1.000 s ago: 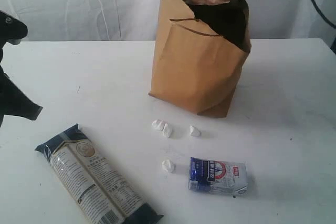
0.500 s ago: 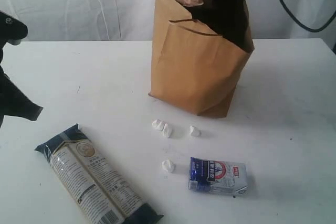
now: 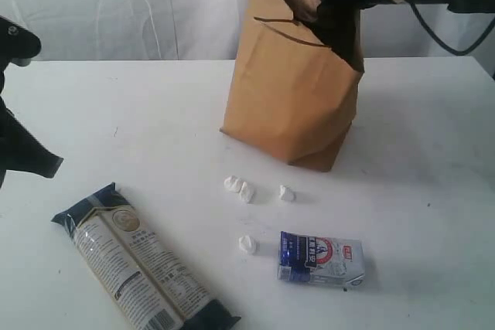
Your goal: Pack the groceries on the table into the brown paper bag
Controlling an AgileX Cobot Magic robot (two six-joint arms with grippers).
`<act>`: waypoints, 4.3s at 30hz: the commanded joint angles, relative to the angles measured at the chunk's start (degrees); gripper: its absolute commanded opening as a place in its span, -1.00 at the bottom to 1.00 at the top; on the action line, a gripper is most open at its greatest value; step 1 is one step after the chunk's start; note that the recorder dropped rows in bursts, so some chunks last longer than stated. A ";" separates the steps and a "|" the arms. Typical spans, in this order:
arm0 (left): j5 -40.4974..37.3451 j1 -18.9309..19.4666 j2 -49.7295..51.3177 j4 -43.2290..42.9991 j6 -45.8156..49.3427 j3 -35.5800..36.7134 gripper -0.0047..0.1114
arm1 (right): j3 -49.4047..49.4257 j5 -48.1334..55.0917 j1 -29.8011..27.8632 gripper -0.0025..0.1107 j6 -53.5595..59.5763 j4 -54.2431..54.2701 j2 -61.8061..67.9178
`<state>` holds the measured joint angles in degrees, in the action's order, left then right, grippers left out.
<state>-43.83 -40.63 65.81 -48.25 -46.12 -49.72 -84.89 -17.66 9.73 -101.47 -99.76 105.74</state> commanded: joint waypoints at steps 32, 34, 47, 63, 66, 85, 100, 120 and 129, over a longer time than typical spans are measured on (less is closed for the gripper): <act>-0.71 -0.05 -0.48 -0.12 -0.35 0.37 -0.92 | 0.29 0.76 -0.15 0.28 3.80 -0.19 0.00; -0.71 -0.05 -0.48 -0.12 -0.35 0.37 -0.92 | 0.29 0.77 -0.15 0.30 3.80 -0.19 -0.71; -0.71 -0.05 -0.48 -0.12 -0.35 0.37 -0.92 | 0.29 2.15 -0.15 0.30 3.87 -0.19 -8.45; -0.28 -0.05 -0.48 -0.76 -0.24 0.37 -0.92 | 5.19 8.60 -0.15 0.28 3.37 2.18 -9.34; -0.16 -0.05 -0.48 -1.24 -0.24 0.37 -0.92 | 8.08 -4.94 -0.15 0.28 3.72 -0.19 -9.34; 1.96 -0.05 -0.48 0.50 -0.35 0.37 -0.92 | 11.36 4.15 -0.05 -0.28 3.84 -0.19 -0.70; 2.26 -0.05 -0.48 1.73 -0.35 0.37 -0.92 | 1.90 6.80 -0.05 -0.95 3.84 -0.19 6.71; 2.26 -0.05 -0.48 3.00 -0.35 0.37 -0.92 | 1.54 5.51 -0.05 0.08 3.84 -0.19 -1.81; 2.26 -0.05 -0.48 3.23 -0.35 0.37 -0.92 | 2.30 5.94 -0.47 0.08 4.06 -0.19 -9.92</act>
<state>-41.16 -40.63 65.81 -45.05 -46.12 -49.72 -83.33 -12.59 9.78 -97.72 -99.71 98.36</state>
